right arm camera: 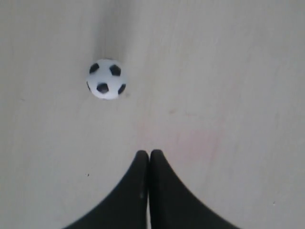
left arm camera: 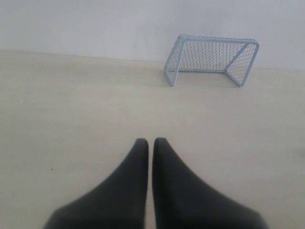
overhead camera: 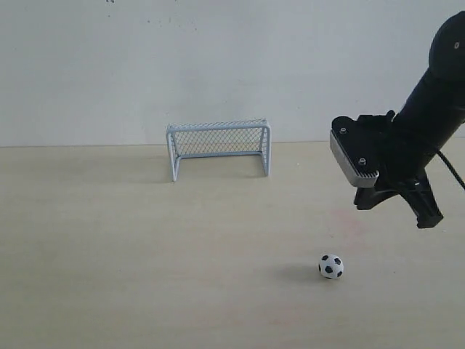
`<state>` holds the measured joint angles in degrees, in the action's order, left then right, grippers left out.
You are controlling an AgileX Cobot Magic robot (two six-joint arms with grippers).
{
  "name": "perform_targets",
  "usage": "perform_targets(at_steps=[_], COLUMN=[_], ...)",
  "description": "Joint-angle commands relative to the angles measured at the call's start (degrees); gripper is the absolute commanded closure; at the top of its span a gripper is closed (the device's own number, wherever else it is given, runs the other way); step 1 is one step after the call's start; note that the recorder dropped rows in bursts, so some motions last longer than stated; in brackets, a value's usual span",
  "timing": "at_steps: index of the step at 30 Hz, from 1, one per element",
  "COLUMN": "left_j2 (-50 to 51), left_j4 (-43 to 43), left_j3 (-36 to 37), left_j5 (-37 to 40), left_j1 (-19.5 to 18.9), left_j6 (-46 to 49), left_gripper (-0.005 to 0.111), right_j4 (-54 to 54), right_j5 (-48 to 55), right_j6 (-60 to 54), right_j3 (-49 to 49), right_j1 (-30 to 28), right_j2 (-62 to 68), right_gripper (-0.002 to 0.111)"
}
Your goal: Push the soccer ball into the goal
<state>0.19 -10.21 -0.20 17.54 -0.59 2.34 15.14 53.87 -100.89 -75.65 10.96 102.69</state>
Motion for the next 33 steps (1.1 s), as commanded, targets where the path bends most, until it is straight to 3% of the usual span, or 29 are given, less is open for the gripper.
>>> perform_targets(at_steps=[1,11,16,20,33], left_j2=[-0.2,-0.2,-0.2,-0.2,-0.2], left_j4=[0.2,0.2,0.2,0.2,0.2], left_j3=[0.2,0.2,0.2,0.2,0.2], left_j5=[-0.2,-0.2,-0.2,-0.2,-0.2], left_j1=[-0.2,-0.2,-0.2,-0.2,-0.2], left_j6=[0.3,0.3,0.3,0.3,0.3], left_gripper=[0.102,0.102,0.102,0.102,0.102], right_j4=[2.6,3.1,-10.3,-14.4,-19.8], right_j5=[0.6,5.6,9.6,13.5,8.6], right_j6=[-5.5,-6.4,1.9,3.3,5.0], right_j3=[-0.4,-0.4,-0.4,-0.4,-0.4], right_j1=[0.1,2.8,8.1,10.4,14.8], right_j2=[-0.1,5.2,7.1,8.5,10.0], right_gripper=[0.108,0.108,0.108,0.108,0.108])
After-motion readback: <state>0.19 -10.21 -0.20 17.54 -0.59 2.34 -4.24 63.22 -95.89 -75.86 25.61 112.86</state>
